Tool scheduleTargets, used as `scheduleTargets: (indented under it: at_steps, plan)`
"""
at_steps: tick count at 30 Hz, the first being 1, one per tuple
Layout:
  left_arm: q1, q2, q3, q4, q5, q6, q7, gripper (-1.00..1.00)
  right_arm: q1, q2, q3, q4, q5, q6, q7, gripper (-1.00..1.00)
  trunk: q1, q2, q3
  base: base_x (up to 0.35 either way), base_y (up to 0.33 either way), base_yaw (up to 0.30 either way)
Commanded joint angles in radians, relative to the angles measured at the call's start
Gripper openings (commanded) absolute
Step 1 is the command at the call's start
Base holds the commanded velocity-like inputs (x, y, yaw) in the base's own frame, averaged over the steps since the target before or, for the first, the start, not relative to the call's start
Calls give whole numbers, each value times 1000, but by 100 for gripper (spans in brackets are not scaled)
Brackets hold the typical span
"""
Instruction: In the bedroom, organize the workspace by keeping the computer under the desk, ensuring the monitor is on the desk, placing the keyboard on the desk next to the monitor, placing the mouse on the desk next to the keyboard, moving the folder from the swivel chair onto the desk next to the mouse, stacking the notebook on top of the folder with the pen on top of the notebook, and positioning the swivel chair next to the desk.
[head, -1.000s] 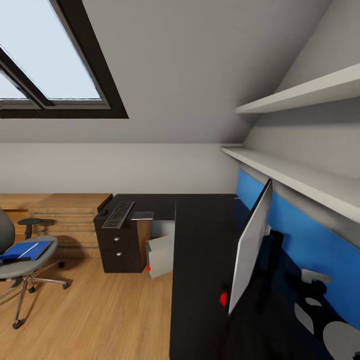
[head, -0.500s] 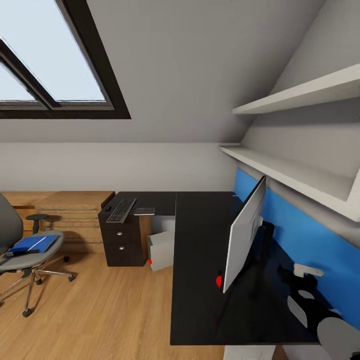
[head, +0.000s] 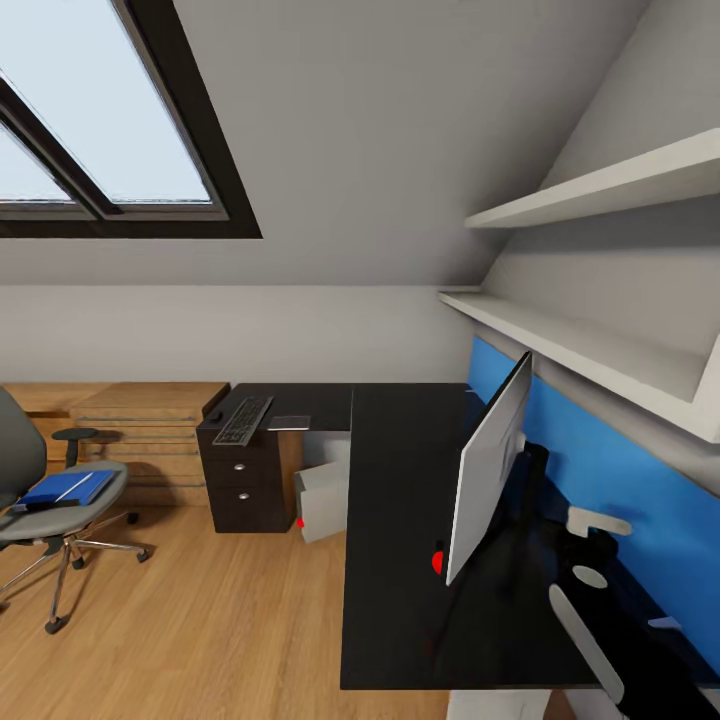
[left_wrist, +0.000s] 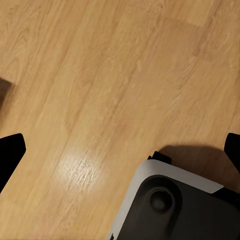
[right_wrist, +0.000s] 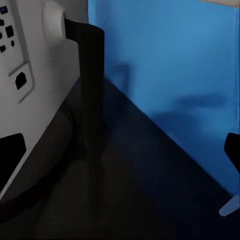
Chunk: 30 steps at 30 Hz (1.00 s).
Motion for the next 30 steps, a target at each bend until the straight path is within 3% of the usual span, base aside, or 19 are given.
scheduleTargets:
  at_steps: [1, 3, 10, 11, 14, 24, 25, 30]
  plan:
    - [0, 1, -9, -2, 10, -5, 7, 100, 10, 0, 4, -28, -5, 14, -19, 100, 1, -1, -2, 0, 0, 0]
    - [0, 2, -9, -2, 10, -5, 7, 100, 36, 10, 4, -93, -7, 36, -46, 100, 1, -1, -2, 0, 0, 0]
    - [0, 2, -9, -3, 10, -39, 7, 100, 52, 40, 5, -175, -7, 86, -66, 100, 1, -1, -2, 0, 0, 0]
    - [0, 2, -9, -2, 10, -53, 7, 100, 54, 70, 9, -196, -3, 109, -87, 100, 1, -1, -2, 0, 0, 0]
    - [0, 1, -9, -1, 11, -61, 6, 100, 55, 121, 13, -239, 0, 137, -148, 100, 1, -1, -2, 0, 0, 0]
    - [0, -4, -9, 36, 7, -64, -14, 100, 55, 144, 86, -307, -2, 181, -174, 100, 1, -1, -2, 0, 0, 0]
    - [0, -2, -9, 40, 9, -64, -72, 100, 55, 157, 110, -242, 1, 173, -173, 100, 1, -1, -2, 0, 0, 0]
    - [0, -1, -9, 41, 10, -63, -79, 100, 55, 161, 125, -227, 1, 161, -172, 100, 1, -1, -2, -1, 0, 0]
